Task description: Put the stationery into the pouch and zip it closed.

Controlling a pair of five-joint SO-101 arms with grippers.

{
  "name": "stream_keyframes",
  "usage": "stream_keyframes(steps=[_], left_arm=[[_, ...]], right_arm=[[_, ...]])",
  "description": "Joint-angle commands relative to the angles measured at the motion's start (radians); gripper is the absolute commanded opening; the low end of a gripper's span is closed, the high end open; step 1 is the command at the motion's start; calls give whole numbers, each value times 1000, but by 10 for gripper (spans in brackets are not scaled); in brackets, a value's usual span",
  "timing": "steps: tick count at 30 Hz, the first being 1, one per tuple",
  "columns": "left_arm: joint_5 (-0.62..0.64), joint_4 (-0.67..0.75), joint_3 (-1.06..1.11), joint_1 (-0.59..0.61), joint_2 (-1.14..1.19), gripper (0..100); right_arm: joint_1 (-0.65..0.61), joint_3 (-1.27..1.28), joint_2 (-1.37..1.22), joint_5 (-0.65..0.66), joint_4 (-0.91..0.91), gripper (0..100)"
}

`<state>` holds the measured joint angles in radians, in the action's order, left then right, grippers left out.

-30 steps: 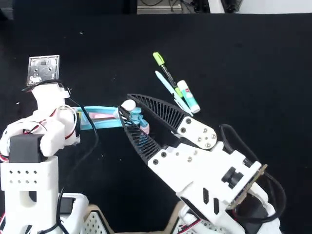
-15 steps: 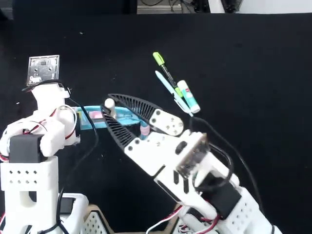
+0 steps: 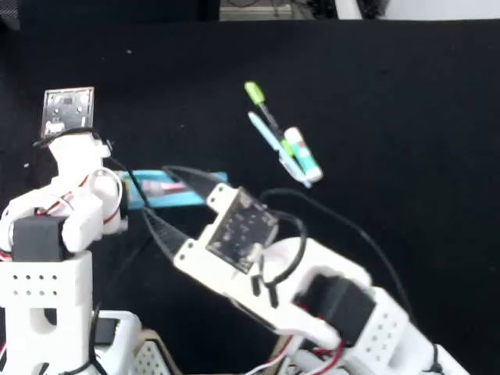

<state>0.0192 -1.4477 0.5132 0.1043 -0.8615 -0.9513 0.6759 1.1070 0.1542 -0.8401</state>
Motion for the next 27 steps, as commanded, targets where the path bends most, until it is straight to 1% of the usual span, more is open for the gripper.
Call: stream_keyframes(steps=[1, 4, 6, 8, 12, 14, 16, 19, 21, 25, 27], left_arm=[[8, 8, 31, 12, 8, 30], [8, 5, 31, 12, 8, 30], [8, 5, 31, 12, 8, 30], [8, 3, 31, 12, 8, 30], [8, 2, 31, 12, 8, 30], [8, 2, 31, 12, 8, 30], [8, 2, 31, 12, 8, 30], [8, 2, 31, 12, 8, 30], [8, 2, 31, 12, 8, 30], [8, 2, 31, 12, 8, 30], [8, 2, 31, 12, 8, 30]], right_arm=[[-9, -147, -4, -2, -71, 198], [37, -228, -2, -2, -118, 198], [109, -283, -2, -2, -143, 197], [233, -331, -2, -2, -169, 178], [519, -349, -12, -5, -196, 93], [641, -321, -27, -9, -226, 100], [729, -280, -65, -9, -256, 130], [806, -214, -160, -8, -275, 167], [845, -179, -239, -9, -270, 170], [891, -168, -421, -9, -236, 170], [910, -176, -519, -6, -189, 170]])
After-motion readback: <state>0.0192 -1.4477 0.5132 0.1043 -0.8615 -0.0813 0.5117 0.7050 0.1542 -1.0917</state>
